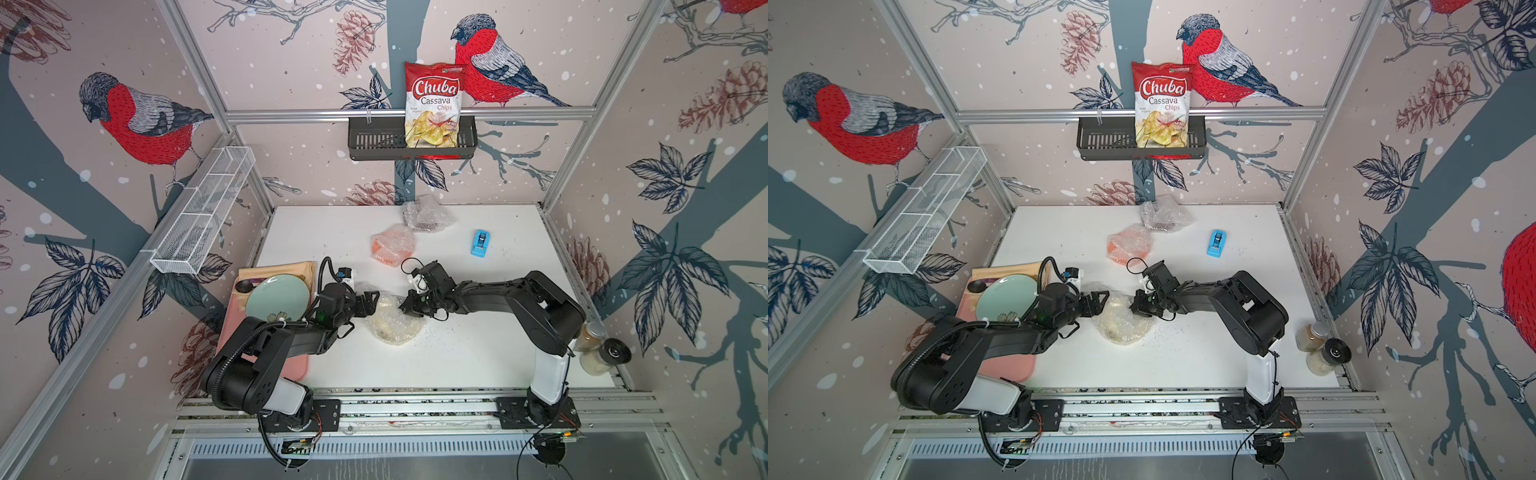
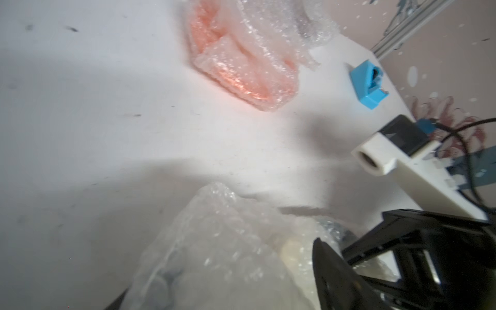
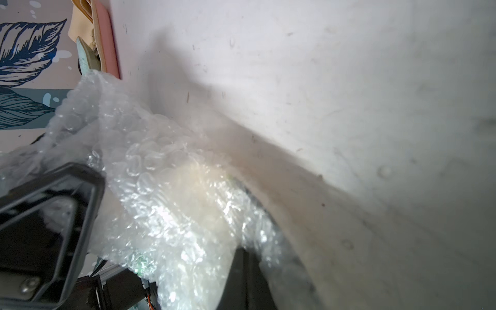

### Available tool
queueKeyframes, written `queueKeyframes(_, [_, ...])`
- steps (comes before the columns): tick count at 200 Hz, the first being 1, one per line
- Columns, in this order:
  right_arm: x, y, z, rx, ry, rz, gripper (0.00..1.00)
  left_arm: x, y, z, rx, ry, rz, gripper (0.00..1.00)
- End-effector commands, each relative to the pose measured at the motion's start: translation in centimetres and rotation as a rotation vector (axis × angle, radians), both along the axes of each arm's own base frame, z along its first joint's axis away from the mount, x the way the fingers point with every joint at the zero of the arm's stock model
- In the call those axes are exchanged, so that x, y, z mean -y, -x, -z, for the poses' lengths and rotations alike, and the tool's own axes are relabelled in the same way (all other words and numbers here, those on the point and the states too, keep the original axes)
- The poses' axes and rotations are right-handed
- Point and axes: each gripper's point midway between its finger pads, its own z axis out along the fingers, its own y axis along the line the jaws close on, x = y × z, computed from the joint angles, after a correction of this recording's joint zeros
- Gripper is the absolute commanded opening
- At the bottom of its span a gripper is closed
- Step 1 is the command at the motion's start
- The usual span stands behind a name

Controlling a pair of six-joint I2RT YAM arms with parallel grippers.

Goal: Wrap dinner plates in bubble wrap
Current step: Wrap the plate in the bubble wrap.

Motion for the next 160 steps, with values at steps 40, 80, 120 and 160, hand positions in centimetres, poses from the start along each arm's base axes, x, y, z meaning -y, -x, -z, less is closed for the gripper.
queueKeyframes(40, [4.4, 2.3, 4.1, -0.107, 0.237, 0.043, 0.00, -1.2, -0.3, -3.3, 0.102, 0.191, 0.069, 0.65])
queueKeyframes(80, [4.4, 2.3, 4.1, -0.106, 0.239, 0.045, 0.00, -2.5, -0.5, -3.2, 0.095, 0.198, 0.066, 0.52])
queueKeyframes(120, [4.4, 2.3, 4.1, -0.105, 0.243, 0.047, 0.00, -3.3, -0.5, -3.8, 0.092, 0.235, 0.083, 0.17])
queueKeyframes(160, [4.4, 2.2, 3.9, -0.097, 0.246, 0.052, 0.00, 0.3, 0.4, -6.0, 0.070, 0.231, 0.211, 0.00])
